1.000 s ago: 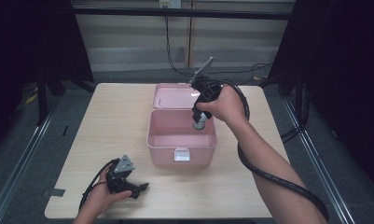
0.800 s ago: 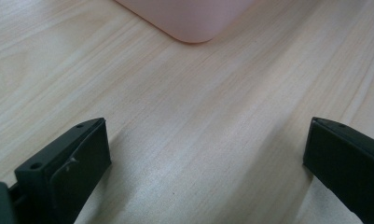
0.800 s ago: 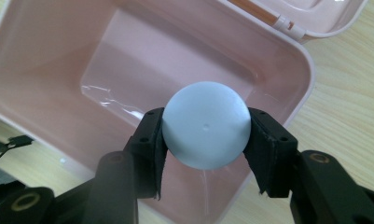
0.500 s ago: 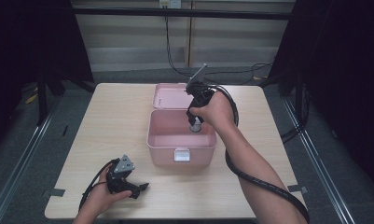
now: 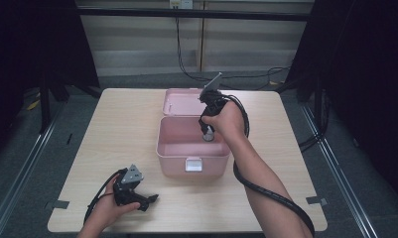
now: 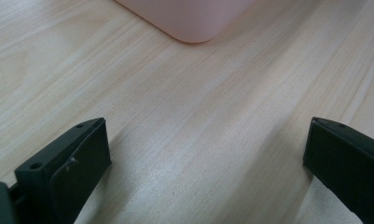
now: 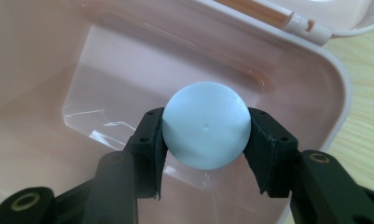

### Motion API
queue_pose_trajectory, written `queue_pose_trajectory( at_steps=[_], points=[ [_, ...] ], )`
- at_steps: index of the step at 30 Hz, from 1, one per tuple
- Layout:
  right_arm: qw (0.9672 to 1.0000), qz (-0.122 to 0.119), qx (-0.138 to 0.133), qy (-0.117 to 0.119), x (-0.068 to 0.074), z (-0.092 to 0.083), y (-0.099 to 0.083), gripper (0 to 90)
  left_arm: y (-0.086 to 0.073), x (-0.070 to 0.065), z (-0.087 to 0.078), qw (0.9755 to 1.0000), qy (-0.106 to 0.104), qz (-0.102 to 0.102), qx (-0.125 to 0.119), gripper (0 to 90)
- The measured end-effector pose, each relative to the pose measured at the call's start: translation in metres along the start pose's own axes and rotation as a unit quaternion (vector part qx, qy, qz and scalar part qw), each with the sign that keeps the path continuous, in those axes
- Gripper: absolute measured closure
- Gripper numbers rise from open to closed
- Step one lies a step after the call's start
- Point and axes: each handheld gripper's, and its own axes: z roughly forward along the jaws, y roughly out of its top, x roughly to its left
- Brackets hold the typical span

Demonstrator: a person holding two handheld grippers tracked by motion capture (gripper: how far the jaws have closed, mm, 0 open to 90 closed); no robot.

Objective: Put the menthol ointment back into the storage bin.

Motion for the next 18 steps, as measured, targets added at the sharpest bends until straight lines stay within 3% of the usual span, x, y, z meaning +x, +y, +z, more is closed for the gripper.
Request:
queue_pose_trajectory(
  at_steps=[18],
  points=[
    [0.9999, 0.011, -0.011, -0.007, 0.008, 0.018, 0.008, 50.7, 0.000, 0.000, 0.000, 1.0000, 0.000, 0.000, 0.000, 0.0]
  ],
)
